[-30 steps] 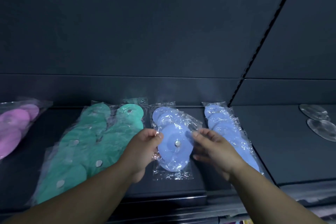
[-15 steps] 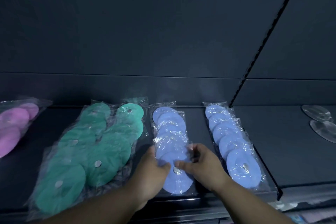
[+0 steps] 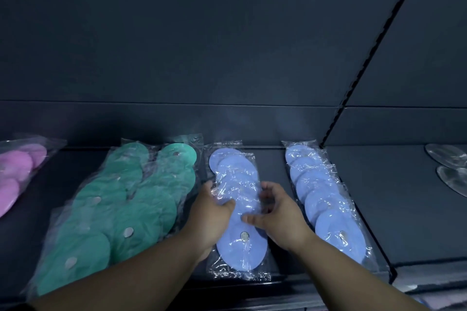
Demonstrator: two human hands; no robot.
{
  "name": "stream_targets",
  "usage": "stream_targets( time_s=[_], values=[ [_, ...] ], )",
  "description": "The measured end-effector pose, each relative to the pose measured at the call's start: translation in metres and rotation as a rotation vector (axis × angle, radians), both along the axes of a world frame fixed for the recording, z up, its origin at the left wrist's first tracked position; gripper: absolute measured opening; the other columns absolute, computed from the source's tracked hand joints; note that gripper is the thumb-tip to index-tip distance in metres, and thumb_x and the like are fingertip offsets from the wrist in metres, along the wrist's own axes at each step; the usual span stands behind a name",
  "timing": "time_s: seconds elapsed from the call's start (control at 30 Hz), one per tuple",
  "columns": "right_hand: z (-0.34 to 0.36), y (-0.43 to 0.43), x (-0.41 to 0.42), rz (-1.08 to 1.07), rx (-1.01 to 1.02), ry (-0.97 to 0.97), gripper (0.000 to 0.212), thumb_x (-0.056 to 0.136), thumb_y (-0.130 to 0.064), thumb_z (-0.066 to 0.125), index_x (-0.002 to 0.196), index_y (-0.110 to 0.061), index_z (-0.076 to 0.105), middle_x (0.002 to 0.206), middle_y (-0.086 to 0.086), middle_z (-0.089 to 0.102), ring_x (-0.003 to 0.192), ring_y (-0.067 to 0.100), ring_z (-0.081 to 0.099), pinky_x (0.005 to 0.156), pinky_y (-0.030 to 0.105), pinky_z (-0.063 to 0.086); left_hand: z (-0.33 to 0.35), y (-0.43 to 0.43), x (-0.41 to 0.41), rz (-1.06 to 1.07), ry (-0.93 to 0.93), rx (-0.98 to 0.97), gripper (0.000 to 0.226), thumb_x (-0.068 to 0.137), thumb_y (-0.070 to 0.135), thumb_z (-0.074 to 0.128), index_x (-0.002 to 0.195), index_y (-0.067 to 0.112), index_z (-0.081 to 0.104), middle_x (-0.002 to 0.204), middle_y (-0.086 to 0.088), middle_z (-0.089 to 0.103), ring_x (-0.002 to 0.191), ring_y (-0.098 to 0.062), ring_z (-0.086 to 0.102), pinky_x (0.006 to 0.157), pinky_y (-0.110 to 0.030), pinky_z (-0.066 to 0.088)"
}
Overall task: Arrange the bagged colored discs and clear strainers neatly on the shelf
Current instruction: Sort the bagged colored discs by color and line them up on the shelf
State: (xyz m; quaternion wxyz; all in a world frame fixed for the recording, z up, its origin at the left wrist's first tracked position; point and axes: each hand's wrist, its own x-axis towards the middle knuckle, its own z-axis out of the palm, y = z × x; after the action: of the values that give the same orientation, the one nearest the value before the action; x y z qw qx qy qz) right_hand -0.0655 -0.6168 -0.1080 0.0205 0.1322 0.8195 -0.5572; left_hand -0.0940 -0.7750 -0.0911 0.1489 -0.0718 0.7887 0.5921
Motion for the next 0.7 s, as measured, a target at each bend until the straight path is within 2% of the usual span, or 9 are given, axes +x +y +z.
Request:
stream_targets(
  time_s=[0.13,0.23,0.33,0.43,0.53,0.6,0.63,0.7],
  values=[
    [0.0,0.007,-0.01,-0.024,0.054,0.044,0.07,0.06,-0.019,0.09,0.115,-0.035,0.049,0.108,-0.011,0.06,0.087,0.006,0.063,0.087,0.028,0.054,-0.001,0.01,-0.001,0.018,0.029,0.009,0.054,0.088,0.018,0.064,0.137,0.023,0.04,0.121,0.0,0.059,0.099,-0.012,0.059,0.077,-0.021,0.046],
    [-0.001,0.01,-0.014,-0.025,0.071,0.063,0.077,0.056,-0.033,0.089,0.12,-0.035,0.048,0.119,-0.008,0.058,0.097,0.004,0.062,0.092,0.029,0.052,-0.001,0.014,-0.002,0.053,0.031,0.001,0.06,0.083,0.028,0.065,0.137,0.025,0.039,0.127,-0.001,0.057,0.11,-0.018,0.058,0.097,-0.035,0.047],
    [-0.001,0.011,-0.023,-0.068,-0.002,0.043,0.094,0.06,-0.046,0.084,0.139,-0.03,0.037,0.134,-0.013,0.05,0.118,0.003,0.052,0.104,0.029,0.043,0.003,0.016,-0.01,0.09,0.015,0.051,0.049,0.088,0.025,0.061,0.133,0.024,0.042,0.124,0.003,0.056,0.107,-0.016,0.057,0.092,-0.031,0.046],
    [0.005,0.01,-0.032,-0.089,-0.176,-0.015,0.084,0.076,-0.035,0.079,0.145,-0.024,0.031,0.132,-0.012,0.052,0.112,0.002,0.055,0.098,0.026,0.045,0.007,0.021,-0.02,0.074,-0.043,0.131,0.047,0.089,0.026,0.06,0.133,0.027,0.043,0.123,0.004,0.06,0.105,-0.015,0.061,0.094,-0.036,0.05],
    [0.007,0.011,-0.034,-0.09,-0.282,-0.03,0.062,0.085,-0.021,0.072,0.137,-0.024,0.04,0.117,-0.014,0.059,0.092,-0.009,0.059,0.076,0.015,0.05,0.005,0.025,-0.03,0.005,-0.103,0.151,0.063,0.081,0.039,0.063,0.137,0.029,0.038,0.129,0.005,0.056,0.112,-0.017,0.059,0.097,-0.042,0.049],
    [0.005,0.016,-0.034,-0.134,-0.312,-0.016,0.052,0.086,-0.017,0.069,0.132,-0.023,0.044,0.108,-0.016,0.059,0.087,-0.011,0.058,0.064,0.008,0.048,0.002,0.027,-0.036,-0.016,-0.086,0.121,0.064,0.08,0.043,0.062,0.138,0.028,0.038,0.131,0.007,0.053,0.115,-0.016,0.057,0.099,-0.041,0.048],
    [0.005,0.018,-0.035,-0.156,-0.318,-0.005,0.052,0.087,-0.016,0.069,0.132,-0.022,0.044,0.108,-0.016,0.058,0.09,-0.009,0.057,0.066,0.008,0.048,0.0,0.028,-0.04,0.004,-0.051,0.078,0.065,0.076,0.047,0.062,0.135,0.029,0.041,0.13,0.004,0.053,0.114,-0.016,0.057,0.099,-0.042,0.048],
    [0.005,0.022,-0.04,-0.174,-0.309,-0.009,0.06,0.086,-0.018,0.07,0.138,-0.019,0.041,0.12,-0.011,0.057,0.105,0.001,0.057,0.082,0.017,0.049,-0.004,0.03,-0.048,0.09,0.007,0.019,0.059,0.068,0.05,0.061,0.122,0.03,0.05,0.122,-0.003,0.058,0.103,-0.02,0.062,0.092,-0.045,0.052]
  ],
)
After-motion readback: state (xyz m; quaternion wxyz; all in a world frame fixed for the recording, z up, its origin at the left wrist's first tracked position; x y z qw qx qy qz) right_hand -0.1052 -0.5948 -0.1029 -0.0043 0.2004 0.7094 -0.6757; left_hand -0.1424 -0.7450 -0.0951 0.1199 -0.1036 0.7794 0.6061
